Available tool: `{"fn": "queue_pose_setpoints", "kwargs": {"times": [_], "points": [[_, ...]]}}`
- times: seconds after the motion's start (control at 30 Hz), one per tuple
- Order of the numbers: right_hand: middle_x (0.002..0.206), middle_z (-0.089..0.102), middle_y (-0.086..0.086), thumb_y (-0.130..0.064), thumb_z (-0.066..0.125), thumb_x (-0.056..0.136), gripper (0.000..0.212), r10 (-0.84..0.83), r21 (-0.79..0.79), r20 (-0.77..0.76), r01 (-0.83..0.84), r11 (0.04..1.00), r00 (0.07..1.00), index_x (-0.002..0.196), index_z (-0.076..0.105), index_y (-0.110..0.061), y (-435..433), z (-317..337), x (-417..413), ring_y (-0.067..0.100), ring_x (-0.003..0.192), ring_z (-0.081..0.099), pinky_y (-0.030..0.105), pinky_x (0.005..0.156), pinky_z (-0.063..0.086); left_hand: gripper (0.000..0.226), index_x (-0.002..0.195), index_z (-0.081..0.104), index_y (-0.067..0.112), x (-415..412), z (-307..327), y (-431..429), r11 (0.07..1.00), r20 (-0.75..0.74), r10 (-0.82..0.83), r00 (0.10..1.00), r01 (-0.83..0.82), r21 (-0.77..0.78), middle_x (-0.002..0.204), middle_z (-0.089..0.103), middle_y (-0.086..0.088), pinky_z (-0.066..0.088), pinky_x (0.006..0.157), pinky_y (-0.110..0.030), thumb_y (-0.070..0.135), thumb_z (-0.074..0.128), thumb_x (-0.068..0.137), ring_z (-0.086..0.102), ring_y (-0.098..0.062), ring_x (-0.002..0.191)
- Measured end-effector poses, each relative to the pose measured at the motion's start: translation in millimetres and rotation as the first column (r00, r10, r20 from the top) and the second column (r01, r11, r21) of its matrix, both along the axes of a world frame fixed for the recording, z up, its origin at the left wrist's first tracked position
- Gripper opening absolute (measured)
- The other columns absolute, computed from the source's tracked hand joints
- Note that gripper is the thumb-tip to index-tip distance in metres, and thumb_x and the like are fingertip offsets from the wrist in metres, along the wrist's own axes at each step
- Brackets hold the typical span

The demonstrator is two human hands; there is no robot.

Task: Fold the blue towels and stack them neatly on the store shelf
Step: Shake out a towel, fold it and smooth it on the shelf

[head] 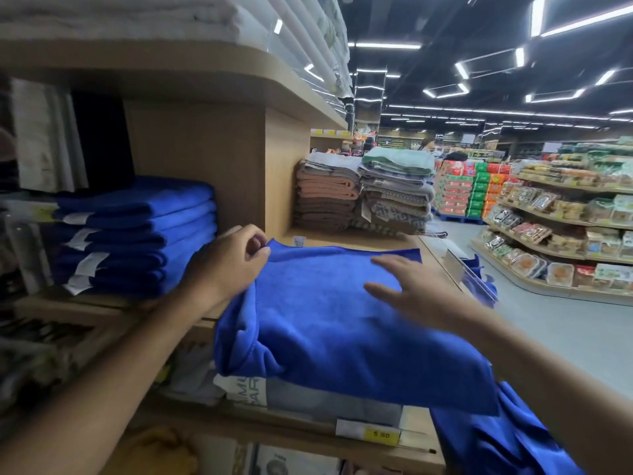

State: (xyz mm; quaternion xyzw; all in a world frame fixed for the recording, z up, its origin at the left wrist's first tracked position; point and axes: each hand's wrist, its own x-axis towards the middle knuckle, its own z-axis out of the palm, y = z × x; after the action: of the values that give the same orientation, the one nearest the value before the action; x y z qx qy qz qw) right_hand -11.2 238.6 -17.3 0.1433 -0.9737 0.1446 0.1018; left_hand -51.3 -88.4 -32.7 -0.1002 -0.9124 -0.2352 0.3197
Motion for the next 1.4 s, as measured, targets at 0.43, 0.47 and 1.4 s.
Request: {"fn": "queue_pose_setpoints", "kwargs": {"times": [0.43,0.47,1.4], "points": [[0.165,0.022,-0.021,-0.087,-0.002,0.079,0.09,0.067,0.246,-0.037,-0.056,0.968,0.997,0.157,0.021,-0.048,-20.6,-38.6,62.1,0.004,0.153,0.016,0.033,0.122,0.02,0.029,0.105,0.051,0.04,149.6,-123.9,19.7,0.963,-0.27,0.014,0.963,0.06,0.263,0.091,0.053,0.019,0.048,0.064,-0.023,0.05,0.069,0.085,0.058,-0.006,0.075],[0.165,0.022,-0.022,-0.087,-0.002,0.079,0.091,0.063,0.24,-0.037,-0.052,0.969,0.997,0.157,0.022,-0.048,-20.9,-38.8,61.9,0.004,0.152,0.016,0.033,0.121,0.02,0.023,0.104,0.052,0.041,148.8,-125.0,18.9,0.956,-0.272,0.017,0.962,0.064,0.287,0.092,0.055,0.021,0.048,0.064,-0.021,0.05,0.066,0.089,0.06,-0.004,0.078],[0.139,0.056,-0.007,-0.074,0.037,0.094,0.055,0.052,0.172,0.268,-0.1,0.98,0.962,0.133,0.058,-0.041,-24.5,7.6,33.5,0.017,0.13,0.05,0.038,0.108,0.04,0.035,0.125,0.064,0.021,62.3,-1.9,31.6,0.945,-0.043,-0.315,0.948,0.317,0.08,0.13,0.061,0.007,0.038,0.108,-0.025,0.017,0.047,0.095,0.053,-0.01,0.125]]}}
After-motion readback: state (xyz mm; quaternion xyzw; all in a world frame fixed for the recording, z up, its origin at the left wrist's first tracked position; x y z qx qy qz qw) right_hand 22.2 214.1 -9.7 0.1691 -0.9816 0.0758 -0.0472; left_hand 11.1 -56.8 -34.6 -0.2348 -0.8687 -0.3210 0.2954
